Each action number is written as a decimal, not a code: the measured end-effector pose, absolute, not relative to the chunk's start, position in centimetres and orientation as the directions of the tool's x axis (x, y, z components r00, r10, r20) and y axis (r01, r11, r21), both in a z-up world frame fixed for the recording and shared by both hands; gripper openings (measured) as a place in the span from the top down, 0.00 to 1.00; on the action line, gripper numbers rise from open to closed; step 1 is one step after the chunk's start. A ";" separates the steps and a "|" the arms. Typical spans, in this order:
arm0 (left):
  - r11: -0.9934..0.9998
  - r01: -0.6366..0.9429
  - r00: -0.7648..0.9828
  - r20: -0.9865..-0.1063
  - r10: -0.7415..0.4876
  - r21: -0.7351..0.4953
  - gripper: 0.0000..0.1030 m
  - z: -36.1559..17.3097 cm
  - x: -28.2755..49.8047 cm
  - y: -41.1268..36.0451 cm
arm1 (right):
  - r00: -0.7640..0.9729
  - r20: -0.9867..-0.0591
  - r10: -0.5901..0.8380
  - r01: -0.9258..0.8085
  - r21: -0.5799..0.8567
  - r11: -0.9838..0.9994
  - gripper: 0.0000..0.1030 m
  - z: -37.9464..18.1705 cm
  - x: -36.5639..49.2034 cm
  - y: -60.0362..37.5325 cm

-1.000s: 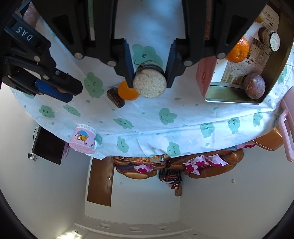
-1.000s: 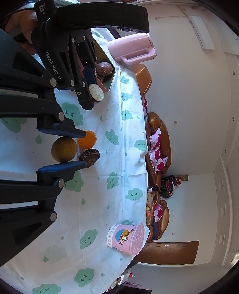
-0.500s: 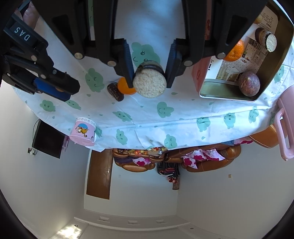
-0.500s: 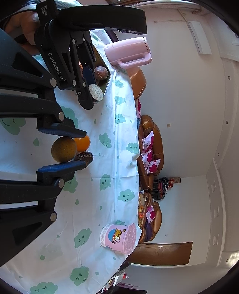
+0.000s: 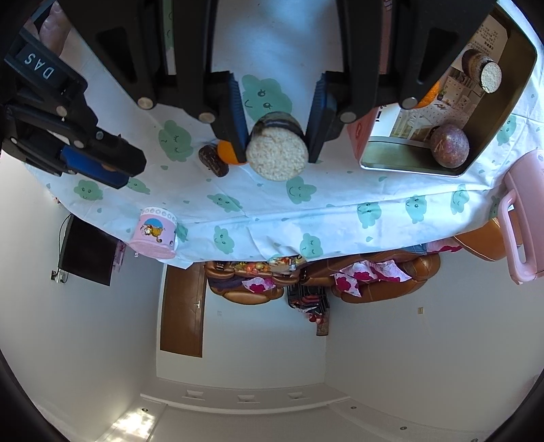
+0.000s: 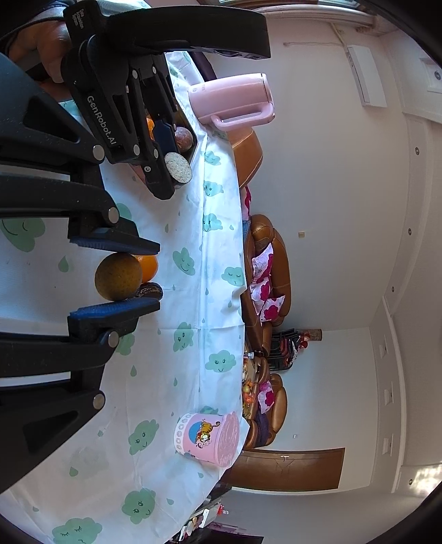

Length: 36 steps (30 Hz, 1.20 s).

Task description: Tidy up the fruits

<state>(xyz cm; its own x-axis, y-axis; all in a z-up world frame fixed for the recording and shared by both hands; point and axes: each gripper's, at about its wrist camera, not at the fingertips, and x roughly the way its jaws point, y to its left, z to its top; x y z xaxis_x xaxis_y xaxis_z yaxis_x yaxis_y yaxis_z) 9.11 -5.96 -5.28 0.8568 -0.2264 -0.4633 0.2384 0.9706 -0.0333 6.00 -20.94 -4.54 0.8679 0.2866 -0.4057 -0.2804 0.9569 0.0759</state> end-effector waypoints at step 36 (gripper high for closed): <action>0.990 0.142 0.903 -0.412 -0.122 0.017 0.66 -4.3 5.9 -2.4 | 0.842 -0.401 0.361 -0.378 0.039 0.925 0.73 -4.3 5.9 -17.0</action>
